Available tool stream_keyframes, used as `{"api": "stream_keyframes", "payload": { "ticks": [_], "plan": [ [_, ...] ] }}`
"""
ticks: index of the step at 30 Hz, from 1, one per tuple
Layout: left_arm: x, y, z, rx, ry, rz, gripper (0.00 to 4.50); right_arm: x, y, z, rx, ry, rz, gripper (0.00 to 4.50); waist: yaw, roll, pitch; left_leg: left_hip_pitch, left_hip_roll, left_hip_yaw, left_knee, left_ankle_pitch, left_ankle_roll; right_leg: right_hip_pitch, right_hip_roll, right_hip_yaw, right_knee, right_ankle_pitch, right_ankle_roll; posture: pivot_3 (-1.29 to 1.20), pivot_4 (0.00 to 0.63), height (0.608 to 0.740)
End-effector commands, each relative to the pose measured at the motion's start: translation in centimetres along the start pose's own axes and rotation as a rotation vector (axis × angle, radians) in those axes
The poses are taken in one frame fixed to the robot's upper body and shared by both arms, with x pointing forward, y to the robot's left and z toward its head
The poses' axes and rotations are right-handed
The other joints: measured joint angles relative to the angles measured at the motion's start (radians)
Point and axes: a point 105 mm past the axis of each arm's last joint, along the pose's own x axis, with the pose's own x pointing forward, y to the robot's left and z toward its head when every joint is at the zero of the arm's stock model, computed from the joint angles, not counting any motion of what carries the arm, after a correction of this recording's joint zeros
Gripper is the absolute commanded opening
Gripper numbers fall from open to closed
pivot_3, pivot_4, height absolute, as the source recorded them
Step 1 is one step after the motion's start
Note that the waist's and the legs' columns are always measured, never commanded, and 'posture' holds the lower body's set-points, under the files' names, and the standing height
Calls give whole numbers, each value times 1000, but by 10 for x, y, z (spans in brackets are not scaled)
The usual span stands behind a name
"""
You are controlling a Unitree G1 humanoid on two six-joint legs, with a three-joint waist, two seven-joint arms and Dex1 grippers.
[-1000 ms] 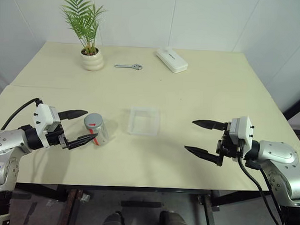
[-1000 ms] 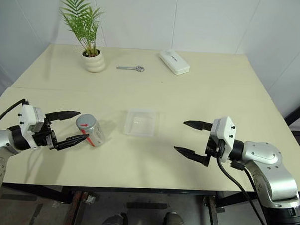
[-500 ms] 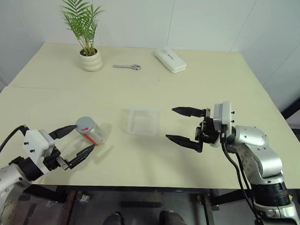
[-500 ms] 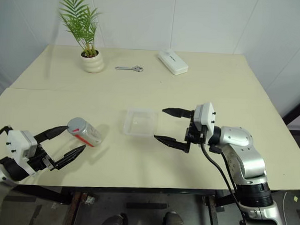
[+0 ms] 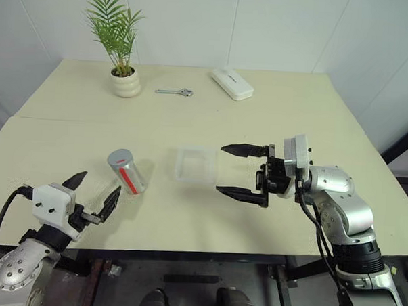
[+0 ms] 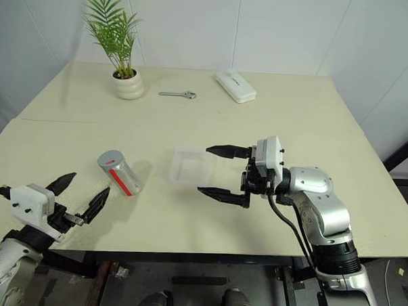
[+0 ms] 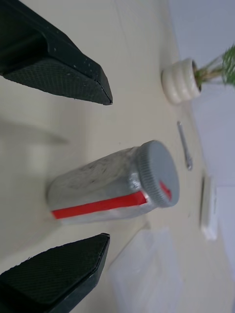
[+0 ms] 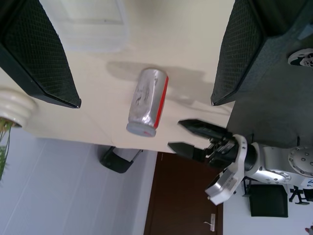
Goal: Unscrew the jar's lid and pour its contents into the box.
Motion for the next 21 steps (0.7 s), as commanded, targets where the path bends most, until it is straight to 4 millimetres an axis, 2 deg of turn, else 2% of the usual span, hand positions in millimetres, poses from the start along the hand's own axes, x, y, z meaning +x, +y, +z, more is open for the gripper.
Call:
{"api": "stream_keyframes", "payload": {
  "ticks": [1, 7, 21],
  "plan": [
    [0, -10, 7, 21, -24, 16, 4481, 5, 4, 12, -39, -28, 15, 4500, -1, 0, 0, 0, 0, 0, 0, 0, 0, 0, 0, 0, 0, 0, 0, 0, 150, 740],
    [-1, -18, 0, -2, -1, 73, 4481, 6, 8, 12, -26, -29, 26, 4500, 0, 0, 0, 0, 0, 1, 0, 0, 1, 0, 0, 1, -1, 0, -1, 0, 150, 740],
    [30, -45, 1, -50, -6, 95, 4481, 13, 16, 17, -19, -39, 54, 4500, 1, 0, 0, -1, 0, 1, 1, -1, 1, 0, 0, 2, -2, 0, -1, 0, 150, 740]
  ]
}}
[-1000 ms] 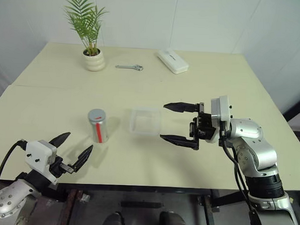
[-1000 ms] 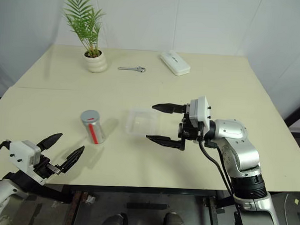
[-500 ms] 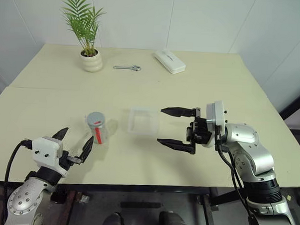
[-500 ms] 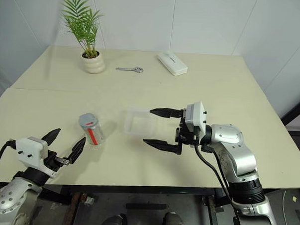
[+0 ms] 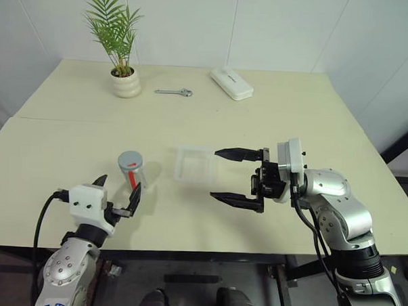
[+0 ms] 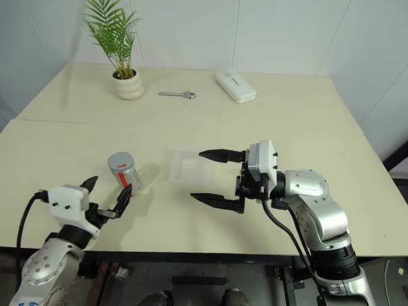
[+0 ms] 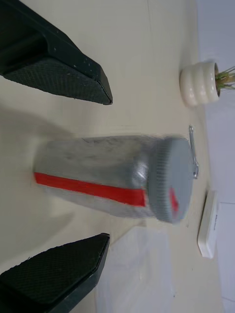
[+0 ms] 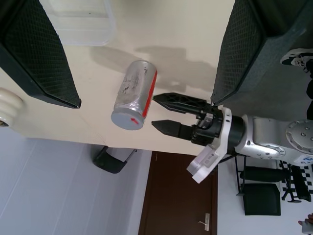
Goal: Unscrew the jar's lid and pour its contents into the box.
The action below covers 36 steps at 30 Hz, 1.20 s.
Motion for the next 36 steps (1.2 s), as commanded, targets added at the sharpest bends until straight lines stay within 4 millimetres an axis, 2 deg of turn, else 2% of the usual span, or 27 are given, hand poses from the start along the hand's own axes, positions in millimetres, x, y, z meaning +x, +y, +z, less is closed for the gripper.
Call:
{"api": "stream_keyframes", "payload": {
  "ticks": [1, 10, 22, 26, 36],
  "plan": [
    [4, -3, 13, 42, -43, 34, 4481, 5, 6, 12, -29, -38, 25, 4500, -1, 0, 0, 0, 0, 0, 0, 0, 0, 0, 0, 0, 0, 0, 0, 0, 150, 740],
    [17, 3, 15, 60, -53, 118, 4481, 7, 8, 14, -26, -43, 23, 4500, 0, 0, 0, 0, 0, 0, 0, 0, 0, 0, 0, 0, -1, 0, 1, 0, 150, 740],
    [33, 14, -8, 68, -30, 141, 4481, 7, 8, 15, -32, -42, 14, 4500, 1, 0, 0, -1, 0, 0, -1, -1, 1, 0, 0, 0, -2, 1, 2, 0, 150, 740],
    [46, 6, -10, 57, -46, 105, 4481, 7, 9, 14, -31, -39, 6, 4500, 2, 0, 0, -1, 0, 0, 0, -1, 1, 0, 0, 0, -2, 1, 3, 0, 150, 740],
    [59, -5, -2, 48, -76, 77, 4481, 6, 10, 11, -25, -33, -15, 4500, 2, 0, 0, -1, 0, 1, -1, -2, 1, -1, 0, 0, -3, 5, 9, 0, 150, 740]
  ]
}}
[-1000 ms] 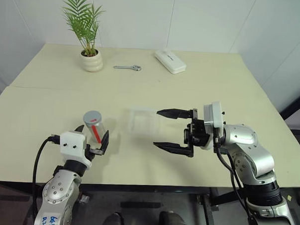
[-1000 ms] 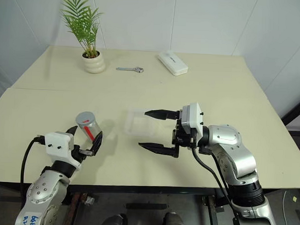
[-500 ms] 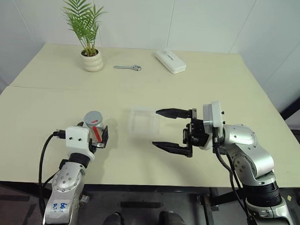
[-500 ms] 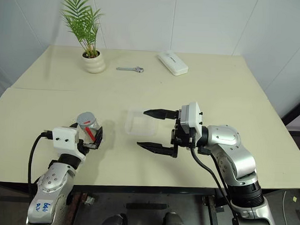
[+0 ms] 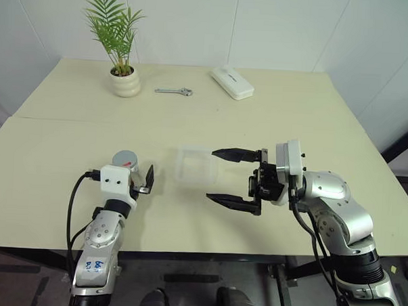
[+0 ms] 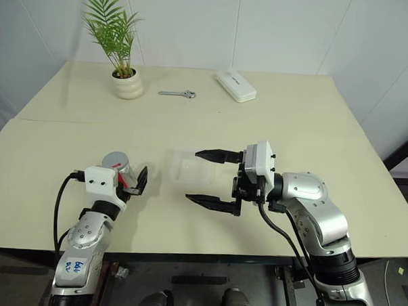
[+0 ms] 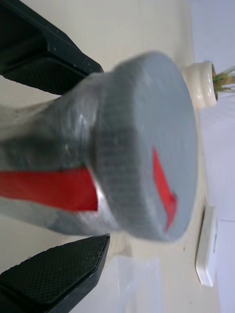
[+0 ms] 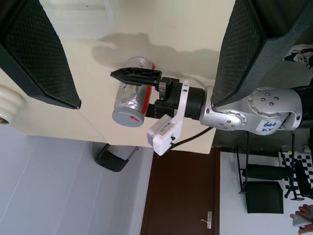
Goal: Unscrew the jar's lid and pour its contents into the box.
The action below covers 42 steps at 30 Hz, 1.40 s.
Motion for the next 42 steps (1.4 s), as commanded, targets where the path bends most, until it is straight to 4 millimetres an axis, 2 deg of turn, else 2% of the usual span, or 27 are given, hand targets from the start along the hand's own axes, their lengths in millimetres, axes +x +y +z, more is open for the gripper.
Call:
{"api": "stream_keyframes", "payload": {
  "ticks": [1, 3, 9, 11, 13, 17, 22, 27, 30, 33, 37, 42],
  "plan": [
    [2, -2, 12, 22, -47, -1, 4481, 3, 5, 9, -33, -24, 12, 4500, 0, 0, 0, 0, 0, 0, 0, 0, 0, 0, 0, 0, 0, 0, 0, 0, 150, 740],
    [3, -2, 15, 29, -55, 4, 4481, 2, 5, 9, -34, -20, 5, 4500, 1, 0, 0, 0, 0, 0, 0, 0, 0, 0, 0, 0, 0, 0, 0, 0, 150, 740],
    [4, 5, 16, 43, -52, 36, 2763, 1, 6, 8, -33, -16, -1, 4500, 0, 0, 0, 0, 0, 0, 0, 0, 0, 0, 0, 0, -1, 0, 0, 0, 150, 740],
    [4, 7, 16, 43, -50, 44, 2537, 1, 6, 8, -33, -14, -1, 4500, 0, 0, 0, 0, 0, 0, 0, 0, 0, 0, 0, 0, -1, 0, 0, 0, 150, 740],
    [2, 11, 15, 37, -45, 54, 2037, 1, 6, 7, -30, -11, 0, 4500, 0, 0, 0, 0, 0, 0, 0, 0, 0, 0, 0, 0, -1, 0, 0, 0, 150, 740],
    [0, 16, 16, 26, -45, 55, 2028, 2, 6, 6, -27, -8, 3, 4500, 0, 0, 0, 0, 0, 0, 0, 0, 0, 0, 0, 0, -1, 0, 0, 0, 150, 740],
    [1, 31, 23, 32, -68, 24, 2028, 4, 5, 5, -13, -9, -2, 4500, 0, 0, 0, 0, 0, 0, 0, 0, 0, 0, 0, 0, -1, 0, 0, 0, 150, 740],
    [-1, 37, 51, -10, -92, -312, 2028, 9, -9, 7, 36, -1, -77, 4500, -2, 0, 0, -1, 1, 1, 0, -1, 0, -1, 0, 0, -1, -2, -4, 0, 150, 740],
    [-7, 32, 72, -65, -77, -548, 2028, 18, -22, 23, 74, -65, -131, 4500, -4, -1, 0, 0, 1, 2, 0, -1, 0, -1, -1, 0, -1, -4, -9, 0, 150, 740],
    [-12, 29, 83, -94, -48, -684, 2028, 23, -27, 31, 85, -91, -140, 4500, -4, -1, 0, 0, 2, 2, -1, -1, -1, -2, -1, -1, -1, -4, -9, 0, 150, 740],
    [-13, 18, 111, -151, 7, -953, 2028, 52, -28, 50, 86, -87, -83, 4500, -4, -1, 1, -2, 3, 3, -3, -2, -1, -5, 0, -2, 0, -3, -7, 0, 150, 740],
    [2, -8, 115, -115, 23, -1064, 2028, 85, -35, 58, 103, -61, -70, 4500, -3, -1, 1, -2, 3, 3, -6, -2, -1, -6, 1, -2, 0, -2, -3, 0, 150, 740]
  ]
}}
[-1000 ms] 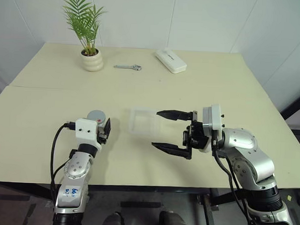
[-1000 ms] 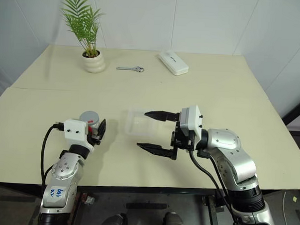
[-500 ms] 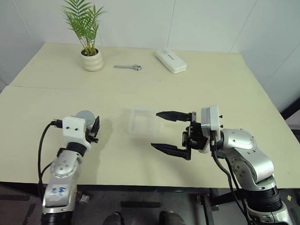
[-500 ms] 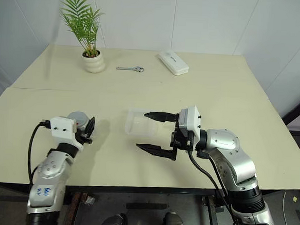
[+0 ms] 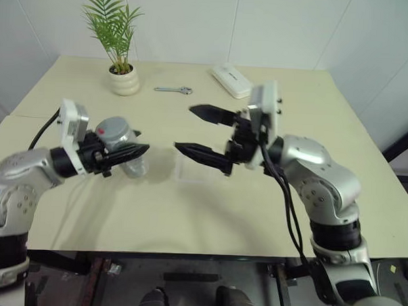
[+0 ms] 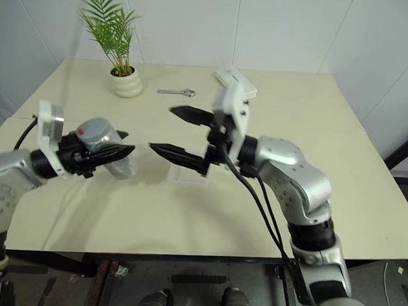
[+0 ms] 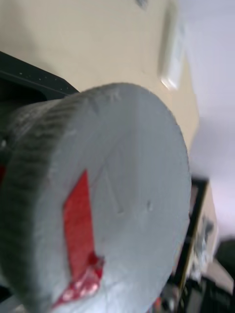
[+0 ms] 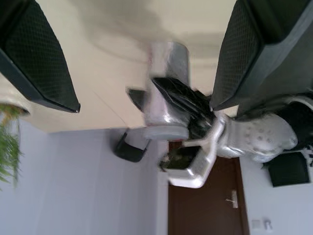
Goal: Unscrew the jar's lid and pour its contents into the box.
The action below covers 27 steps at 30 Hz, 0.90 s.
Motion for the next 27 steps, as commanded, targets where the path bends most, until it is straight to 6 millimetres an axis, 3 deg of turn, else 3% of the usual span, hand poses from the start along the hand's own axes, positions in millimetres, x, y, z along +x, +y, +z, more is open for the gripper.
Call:
{"api": "stream_keyframes", "payload": {
  "ticks": [1, 8, 15, 24, 27],
  "plan": [
    [17, -5, -7, -10, 24, -74, 2028, 17, -2, 2, 16, 6, -9, 4500, 0, 0, 0, 0, 0, 0, 0, 0, 0, 0, 0, 0, 0, -1, 1, 0, 150, 740],
    [36, -19, -15, 29, 70, -185, 2028, 39, 3, -11, 22, 78, 5, 4500, -2, 0, 0, -18, 2, 2, 3, 0, -1, -21, 2, 2, 10, -1, 3, 0, 150, 740],
    [37, -23, -14, 50, 55, -216, 2028, 42, 1, -25, 42, 144, -15, 4500, -3, 0, 0, -19, 2, 3, 8, 0, -2, -23, 2, 3, 12, -2, 3, 0, 150, 740],
    [35, -22, -14, 78, 63, -220, 2028, 40, -2, -29, 59, 168, -28, 4500, -3, 0, 0, -18, 2, 2, 9, 1, -2, -23, 2, 3, 17, -2, 2, 0, 150, 740],
    [36, -22, -14, 87, 61, -219, 2028, 40, 0, -28, 62, 161, -16, 3901, -3, 0, 0, -18, 2, 2, 9, 1, -2, -23, 2, 3, 17, -2, 3, 0, 150, 740]
  ]
}}
